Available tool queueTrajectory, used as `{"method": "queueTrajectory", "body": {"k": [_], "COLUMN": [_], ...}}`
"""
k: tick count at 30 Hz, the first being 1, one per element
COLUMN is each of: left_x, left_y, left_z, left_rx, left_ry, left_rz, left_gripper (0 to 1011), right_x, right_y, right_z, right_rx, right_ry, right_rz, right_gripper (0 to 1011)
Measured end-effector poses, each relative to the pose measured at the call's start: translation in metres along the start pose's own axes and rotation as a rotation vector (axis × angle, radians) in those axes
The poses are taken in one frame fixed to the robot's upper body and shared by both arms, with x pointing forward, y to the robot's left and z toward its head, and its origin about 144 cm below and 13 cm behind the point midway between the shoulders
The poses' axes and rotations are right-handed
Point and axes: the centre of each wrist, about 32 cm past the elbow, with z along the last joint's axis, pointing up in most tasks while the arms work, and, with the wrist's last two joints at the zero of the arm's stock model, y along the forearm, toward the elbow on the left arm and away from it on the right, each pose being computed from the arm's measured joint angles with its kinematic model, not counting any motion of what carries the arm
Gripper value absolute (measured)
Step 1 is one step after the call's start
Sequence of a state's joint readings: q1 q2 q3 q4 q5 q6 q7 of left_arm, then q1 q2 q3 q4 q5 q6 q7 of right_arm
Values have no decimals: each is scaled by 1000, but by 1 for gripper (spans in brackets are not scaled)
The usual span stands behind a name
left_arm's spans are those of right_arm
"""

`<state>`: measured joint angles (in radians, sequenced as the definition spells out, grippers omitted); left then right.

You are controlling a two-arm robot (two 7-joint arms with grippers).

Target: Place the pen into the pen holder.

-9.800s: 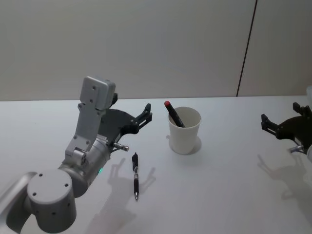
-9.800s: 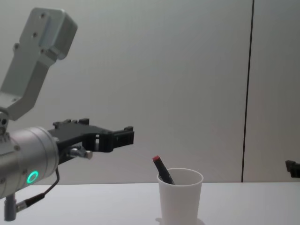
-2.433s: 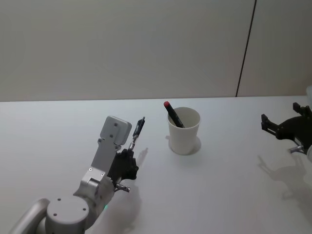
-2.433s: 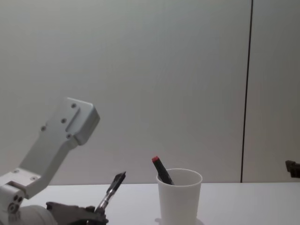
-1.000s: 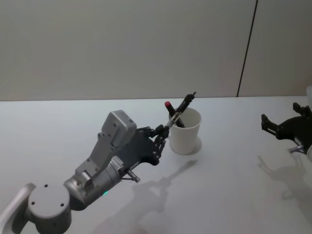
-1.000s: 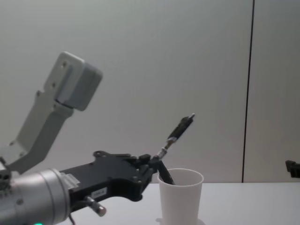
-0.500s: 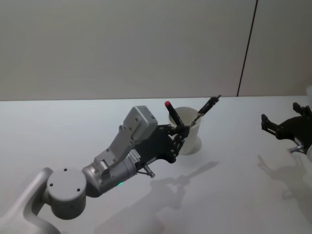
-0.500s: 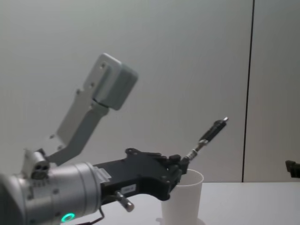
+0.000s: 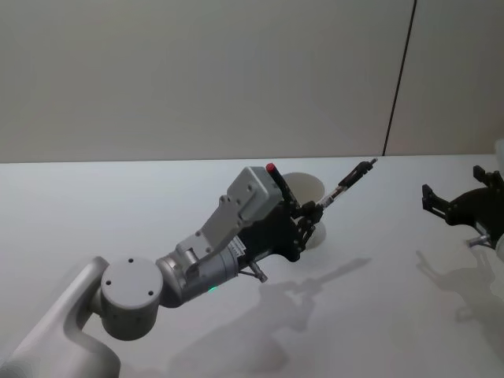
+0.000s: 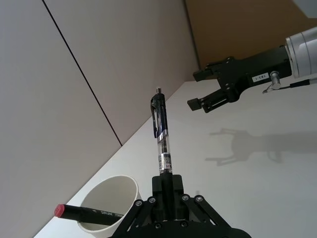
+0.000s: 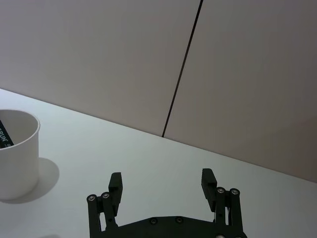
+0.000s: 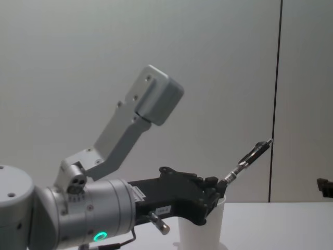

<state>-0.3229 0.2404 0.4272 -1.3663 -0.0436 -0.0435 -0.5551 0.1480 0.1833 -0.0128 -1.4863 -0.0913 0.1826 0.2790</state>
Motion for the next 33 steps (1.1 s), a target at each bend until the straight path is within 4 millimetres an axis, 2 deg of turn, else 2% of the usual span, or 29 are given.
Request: {"method": "queueTrajectory", "body": {"k": [14, 33], "left_x": [-7, -11], "left_y": [-9, -10], "left_z": [3, 2], "left_rx": [23, -15], "left_ry": [0, 12], "left_rz": [41, 16], "left_gripper": [125, 125], "right_x": [0, 0], "right_y": [0, 0], "right_z": [0, 0], "right_rx": [0, 0], "right_ry": [0, 0], "right_rz": [0, 0], "right_gripper": [1001, 1001]}}
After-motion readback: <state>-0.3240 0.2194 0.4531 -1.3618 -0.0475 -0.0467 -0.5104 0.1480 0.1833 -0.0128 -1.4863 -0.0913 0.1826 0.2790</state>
